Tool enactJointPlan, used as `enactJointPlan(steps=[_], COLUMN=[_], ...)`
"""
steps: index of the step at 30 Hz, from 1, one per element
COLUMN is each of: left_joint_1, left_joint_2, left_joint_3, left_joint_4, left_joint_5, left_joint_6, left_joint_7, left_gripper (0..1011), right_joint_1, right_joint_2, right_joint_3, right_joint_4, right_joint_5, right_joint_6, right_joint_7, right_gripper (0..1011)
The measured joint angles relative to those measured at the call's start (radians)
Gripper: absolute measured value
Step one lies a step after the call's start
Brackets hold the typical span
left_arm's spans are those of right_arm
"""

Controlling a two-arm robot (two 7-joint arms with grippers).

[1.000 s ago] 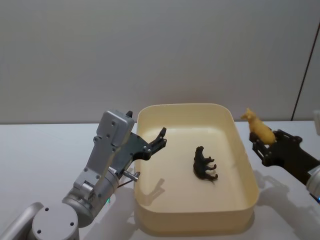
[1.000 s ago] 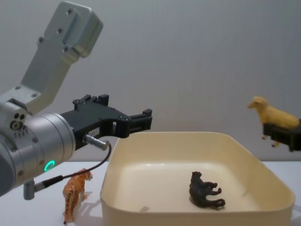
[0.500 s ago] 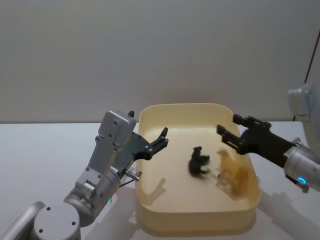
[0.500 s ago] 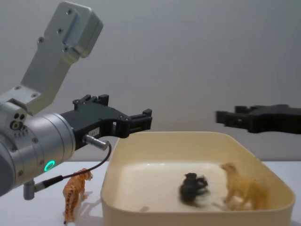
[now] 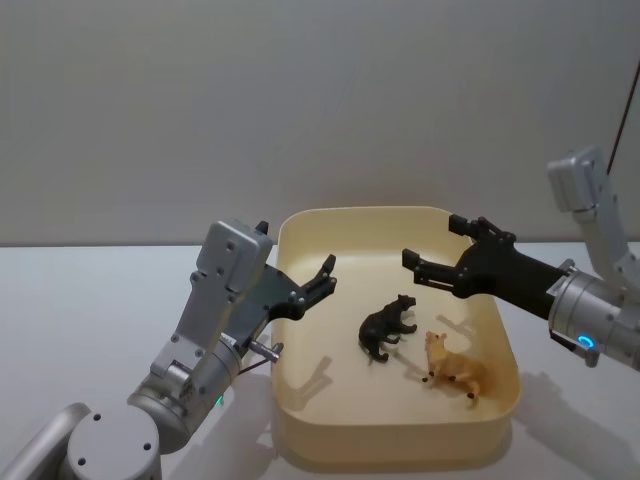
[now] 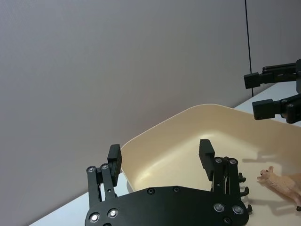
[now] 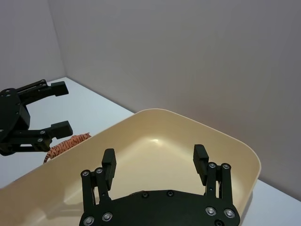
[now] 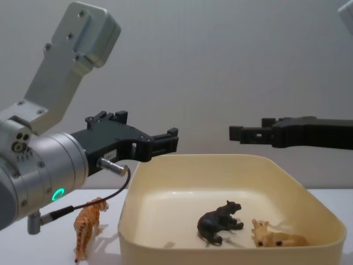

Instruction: Pick up the toy alternately with two hands and place it into the central storage box.

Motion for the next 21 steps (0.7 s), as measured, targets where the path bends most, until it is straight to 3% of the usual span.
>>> enactJointPlan(steps=[12,21], left_joint_1=[0.000,0.010], left_joint_2=[0.000,0.008], left_joint_3=[0.000,-0.006], left_joint_4=[0.000,-0.016], left_joint_5=[0.000,-0.022], left_joint_6=[0.000,0.029], left_joint_7=[0.000,0.013], left_gripper=[1001,1000], right_joint_1=[-0.059,-0.148], right_joint_2=[0.049,0.111], right_joint_3=[0.030,0.073], right_joint_4=[-0.061,-0.134], right_joint_5=[0.012,0.037], right_joint_6=[-0.026,-0.056], right_joint_7=[-0.072,-0.154], right_gripper=[1001,1001])
